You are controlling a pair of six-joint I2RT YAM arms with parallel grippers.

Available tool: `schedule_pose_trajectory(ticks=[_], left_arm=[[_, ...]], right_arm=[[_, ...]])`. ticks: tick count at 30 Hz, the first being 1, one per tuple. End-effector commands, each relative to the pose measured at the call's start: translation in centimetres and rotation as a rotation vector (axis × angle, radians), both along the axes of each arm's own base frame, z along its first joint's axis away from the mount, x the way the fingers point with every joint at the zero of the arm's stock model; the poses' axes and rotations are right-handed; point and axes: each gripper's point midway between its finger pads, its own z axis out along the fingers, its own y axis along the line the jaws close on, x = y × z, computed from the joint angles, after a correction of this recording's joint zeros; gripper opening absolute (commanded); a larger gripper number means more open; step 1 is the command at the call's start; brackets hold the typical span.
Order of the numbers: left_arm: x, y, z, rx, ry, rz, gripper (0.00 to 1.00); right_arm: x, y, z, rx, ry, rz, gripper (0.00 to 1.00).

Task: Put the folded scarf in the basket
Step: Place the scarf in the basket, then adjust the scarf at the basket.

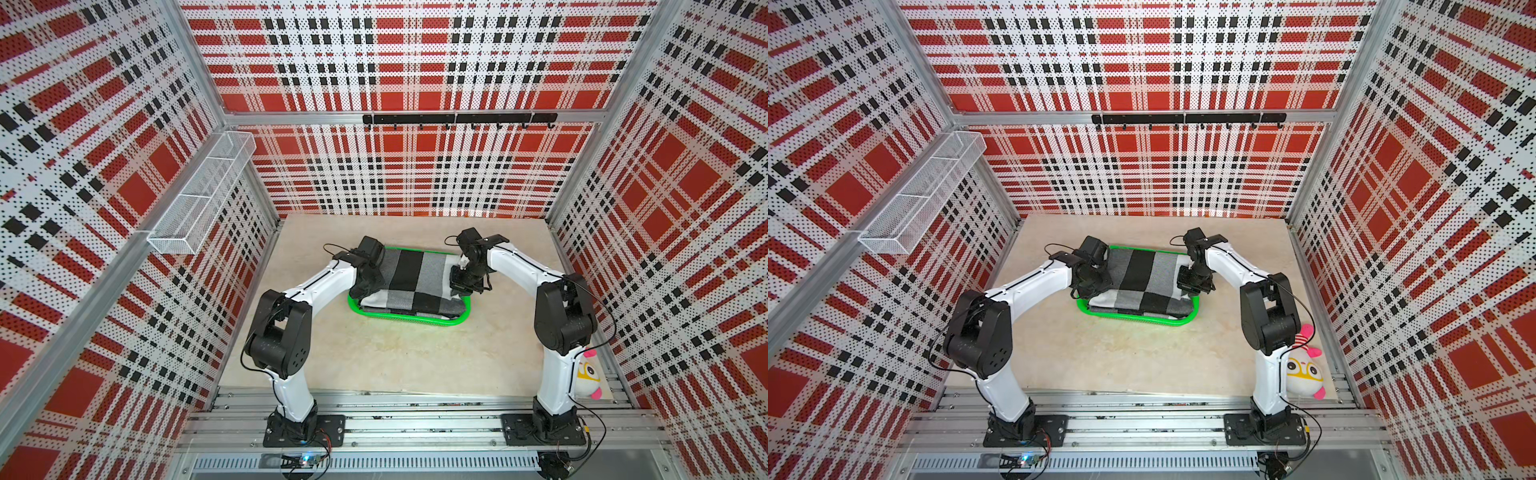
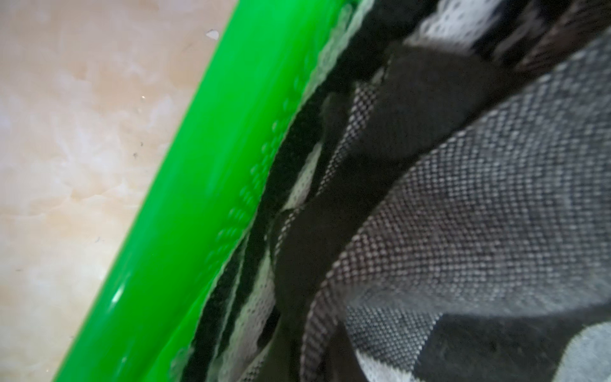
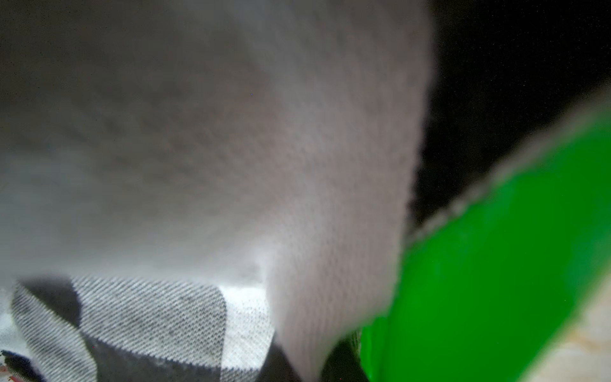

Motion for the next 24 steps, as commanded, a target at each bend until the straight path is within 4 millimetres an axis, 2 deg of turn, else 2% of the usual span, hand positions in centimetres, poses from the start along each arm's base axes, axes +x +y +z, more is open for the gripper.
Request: schedule_pose_trajectory(ticks=[1,2,4,6,10,14,16,19,21,24], left_arm=[[-1.2,2.8,-2.2,0.095,0.066,0.036,0.32],[-1.2,2.9,-2.0,0.1,0.059,0.041,0.36],[-0.9,3.2,-0.3,0.114,0.012,0.056,0.44],[0.1,3.5,2.4,0.112,-0.059,0.08,0.5],[2.1,3.3,7.2,0.105,-0.166,0.092,0.51],[4.7,0.6,10.8,0.043,-0.249,0.041,0.5],[5.9,-1.1,11.4,0.007,-0.262,0.001,0.48],[8.0,-4.3,11.1,-0.077,-0.269,-0.076,0.44],[9.1,-5.9,10.2,-0.094,-0.259,-0.114,0.42],[10.0,-7.3,8.0,-0.104,-0.236,-0.151,0.4]], right_arm=[[-0.7,-2.5,-1.0,-0.099,0.034,-0.027,0.16],[-0.6,-2.5,-0.7,-0.096,0.028,-0.026,0.22],[-0.4,-2.5,0.4,-0.089,-0.006,-0.025,0.31],[-0.1,-2.5,2.1,-0.08,-0.053,-0.027,0.39],[0.4,-2.5,5.6,-0.054,-0.139,-0.036,0.48],[0.8,-2.6,8.7,-0.032,-0.214,-0.061,0.49],[1.2,-2.4,9.5,-0.013,-0.247,-0.072,0.49],[2.4,-1.3,9.7,0.031,-0.267,-0.075,0.46],[3.9,0.3,9.4,0.1,-0.271,-0.071,0.43],[5.7,2.2,8.4,0.173,-0.257,-0.076,0.41]])
